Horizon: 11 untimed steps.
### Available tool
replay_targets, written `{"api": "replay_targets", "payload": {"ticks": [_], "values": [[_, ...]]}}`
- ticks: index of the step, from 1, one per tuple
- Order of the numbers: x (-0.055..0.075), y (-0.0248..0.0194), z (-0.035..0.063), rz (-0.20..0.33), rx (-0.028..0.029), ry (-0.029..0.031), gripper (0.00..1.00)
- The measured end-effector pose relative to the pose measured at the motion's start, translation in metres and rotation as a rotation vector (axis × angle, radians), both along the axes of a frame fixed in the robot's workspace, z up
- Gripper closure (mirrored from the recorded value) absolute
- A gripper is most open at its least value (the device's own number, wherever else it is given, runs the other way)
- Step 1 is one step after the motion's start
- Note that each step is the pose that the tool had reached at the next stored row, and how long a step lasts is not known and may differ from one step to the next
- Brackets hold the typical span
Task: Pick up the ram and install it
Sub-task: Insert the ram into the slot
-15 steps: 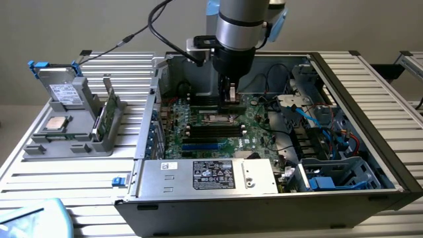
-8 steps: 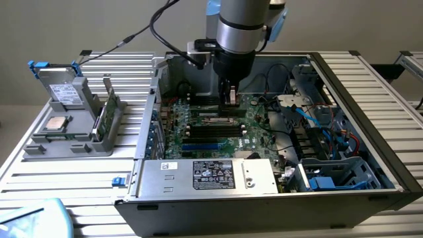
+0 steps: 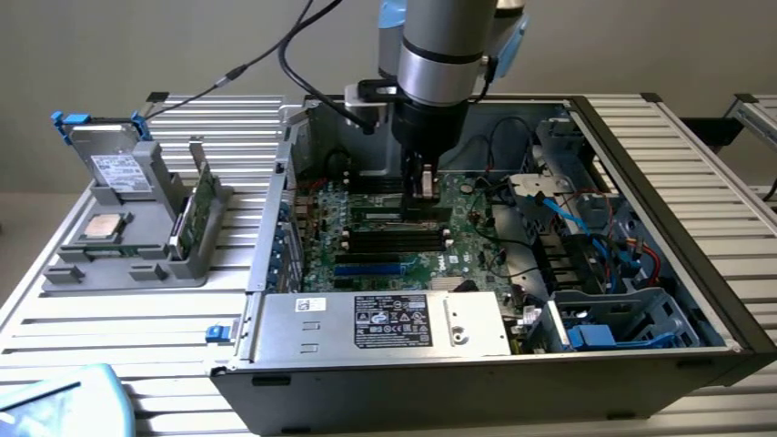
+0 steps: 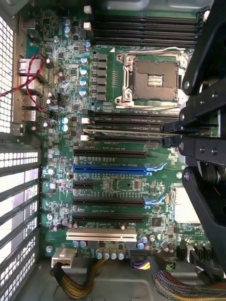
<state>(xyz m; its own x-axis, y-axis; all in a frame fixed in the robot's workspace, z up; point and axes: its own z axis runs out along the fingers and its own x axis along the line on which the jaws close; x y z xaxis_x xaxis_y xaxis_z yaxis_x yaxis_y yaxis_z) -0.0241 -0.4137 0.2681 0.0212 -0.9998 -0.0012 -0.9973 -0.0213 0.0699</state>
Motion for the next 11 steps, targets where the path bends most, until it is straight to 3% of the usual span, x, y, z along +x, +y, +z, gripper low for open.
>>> {"api": "replay_targets", "payload": {"ticks": [11], "values": [[0.0, 0.0, -0.0199, 0.0, -0.005, 0.0, 0.86]]}}
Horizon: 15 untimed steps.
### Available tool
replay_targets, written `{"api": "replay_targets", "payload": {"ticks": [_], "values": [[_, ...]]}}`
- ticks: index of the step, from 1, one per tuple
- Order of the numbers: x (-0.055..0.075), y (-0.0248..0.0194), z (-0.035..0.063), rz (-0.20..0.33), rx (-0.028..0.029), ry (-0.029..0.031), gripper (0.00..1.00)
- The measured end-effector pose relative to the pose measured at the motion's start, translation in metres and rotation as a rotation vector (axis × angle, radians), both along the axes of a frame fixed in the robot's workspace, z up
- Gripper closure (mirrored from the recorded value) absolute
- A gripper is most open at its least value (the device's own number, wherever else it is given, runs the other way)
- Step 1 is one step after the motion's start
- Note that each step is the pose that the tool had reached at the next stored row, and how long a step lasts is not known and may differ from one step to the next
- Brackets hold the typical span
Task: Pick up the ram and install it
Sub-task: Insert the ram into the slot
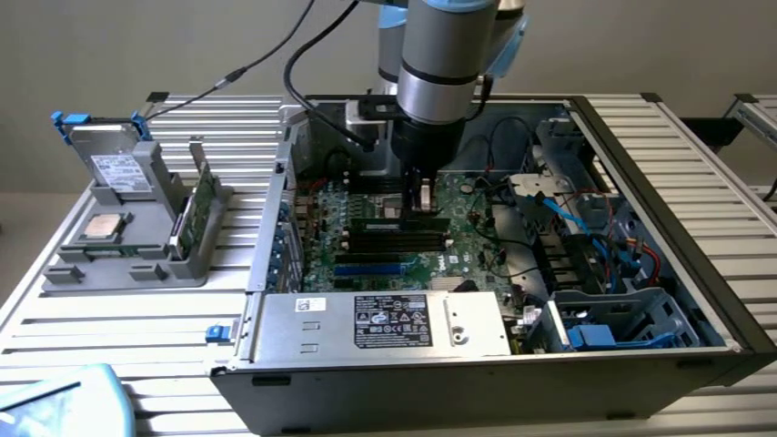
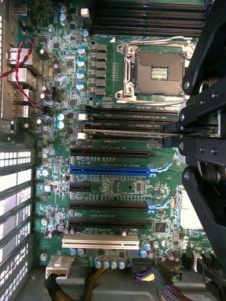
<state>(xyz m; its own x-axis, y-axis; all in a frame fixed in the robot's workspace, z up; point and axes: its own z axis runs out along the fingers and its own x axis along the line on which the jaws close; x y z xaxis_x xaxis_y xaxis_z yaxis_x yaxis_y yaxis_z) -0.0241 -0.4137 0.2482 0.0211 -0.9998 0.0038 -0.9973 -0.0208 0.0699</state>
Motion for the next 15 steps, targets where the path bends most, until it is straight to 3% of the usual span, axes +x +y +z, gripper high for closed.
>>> {"api": "replay_targets", "payload": {"ticks": [3, 5, 15], "values": [[0.0, 0.0, -0.0052, 0.0, -0.0048, 0.0, 0.86], [-0.0001, 0.0008, -0.0071, 0.0, -0.0109, 0.0001, 0.86], [-0.0004, 0.0032, -0.0084, 0.024, -0.0172, 0.0, 0.86]]}}
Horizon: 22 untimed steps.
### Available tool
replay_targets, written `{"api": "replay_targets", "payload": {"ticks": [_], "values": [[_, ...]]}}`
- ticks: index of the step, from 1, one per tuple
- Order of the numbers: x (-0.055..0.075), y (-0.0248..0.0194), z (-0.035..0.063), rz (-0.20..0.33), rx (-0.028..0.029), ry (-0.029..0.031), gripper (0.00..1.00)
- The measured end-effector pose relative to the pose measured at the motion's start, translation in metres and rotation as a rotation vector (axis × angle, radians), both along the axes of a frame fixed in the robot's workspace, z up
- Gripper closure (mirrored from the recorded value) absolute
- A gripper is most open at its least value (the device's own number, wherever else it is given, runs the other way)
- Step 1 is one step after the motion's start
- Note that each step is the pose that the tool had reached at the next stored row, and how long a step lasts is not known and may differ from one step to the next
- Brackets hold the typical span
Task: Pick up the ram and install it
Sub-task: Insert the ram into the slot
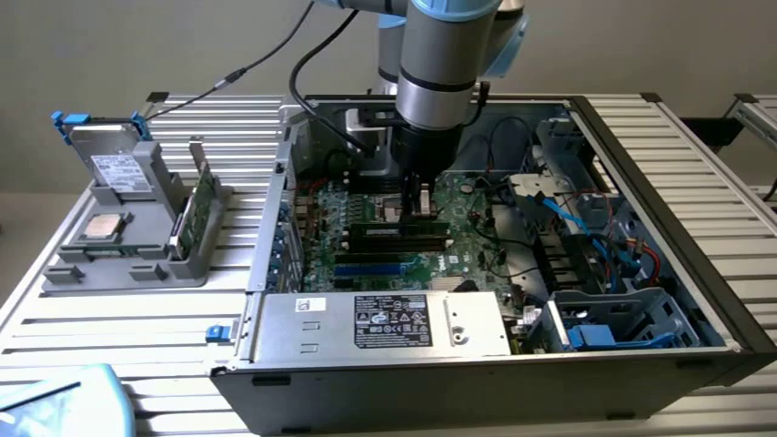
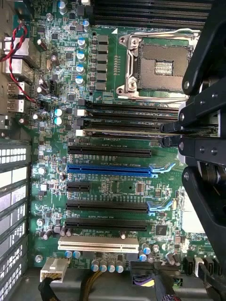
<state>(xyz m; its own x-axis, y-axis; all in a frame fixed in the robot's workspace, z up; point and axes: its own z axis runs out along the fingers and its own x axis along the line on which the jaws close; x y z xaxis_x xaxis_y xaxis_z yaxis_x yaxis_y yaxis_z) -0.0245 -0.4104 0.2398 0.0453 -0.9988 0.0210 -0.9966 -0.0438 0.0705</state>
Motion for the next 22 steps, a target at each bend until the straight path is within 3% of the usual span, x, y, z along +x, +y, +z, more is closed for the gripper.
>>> {"api": "replay_targets", "payload": {"ticks": [9, 22], "values": [[0.0, 0.0001, -0.0037, 0.012, -0.0037, -0.0001, 0.86], [-0.001, 0.0015, -0.0116, 0.017, -0.0148, 0.0001, 0.86]]}}
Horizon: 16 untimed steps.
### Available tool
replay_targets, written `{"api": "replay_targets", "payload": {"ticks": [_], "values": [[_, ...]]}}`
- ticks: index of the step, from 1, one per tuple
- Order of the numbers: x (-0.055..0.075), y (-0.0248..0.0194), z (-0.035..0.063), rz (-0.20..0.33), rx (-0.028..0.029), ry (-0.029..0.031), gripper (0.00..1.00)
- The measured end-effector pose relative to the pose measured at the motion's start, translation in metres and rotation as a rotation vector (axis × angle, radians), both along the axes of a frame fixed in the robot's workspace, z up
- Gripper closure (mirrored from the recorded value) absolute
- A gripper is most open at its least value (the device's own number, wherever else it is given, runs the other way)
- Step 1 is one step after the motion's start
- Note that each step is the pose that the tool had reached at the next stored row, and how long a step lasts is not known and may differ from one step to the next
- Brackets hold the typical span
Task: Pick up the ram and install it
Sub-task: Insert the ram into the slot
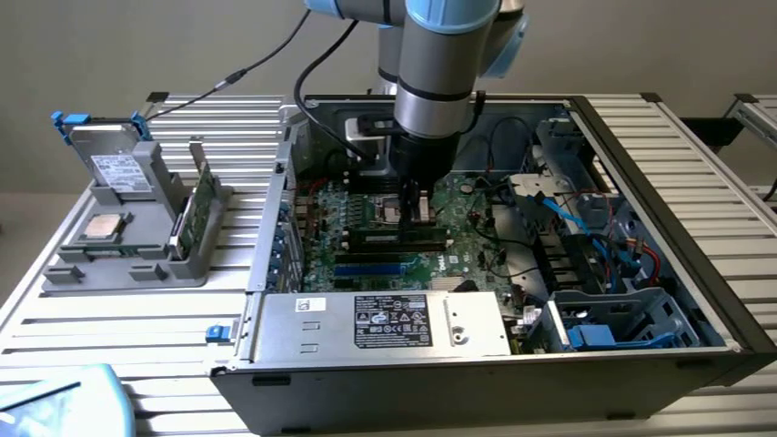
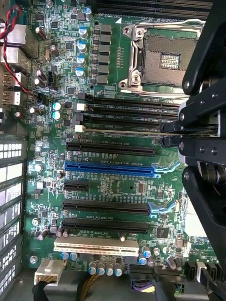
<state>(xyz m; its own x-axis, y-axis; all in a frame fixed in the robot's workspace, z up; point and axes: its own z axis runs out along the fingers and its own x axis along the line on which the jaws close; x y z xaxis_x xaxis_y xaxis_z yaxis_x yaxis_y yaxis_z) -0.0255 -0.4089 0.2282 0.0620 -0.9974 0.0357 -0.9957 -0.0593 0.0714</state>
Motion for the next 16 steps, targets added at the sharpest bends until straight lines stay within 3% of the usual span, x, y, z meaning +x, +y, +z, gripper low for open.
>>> {"api": "replay_targets", "payload": {"ticks": [7, 16], "values": [[0.0, 0.0009, -0.0018, 0.0, -0.0047, 0.0, 0.86], [0.0, 0.0031, -0.0022, 0.0, -0.005, 0.0, 0.86]]}}
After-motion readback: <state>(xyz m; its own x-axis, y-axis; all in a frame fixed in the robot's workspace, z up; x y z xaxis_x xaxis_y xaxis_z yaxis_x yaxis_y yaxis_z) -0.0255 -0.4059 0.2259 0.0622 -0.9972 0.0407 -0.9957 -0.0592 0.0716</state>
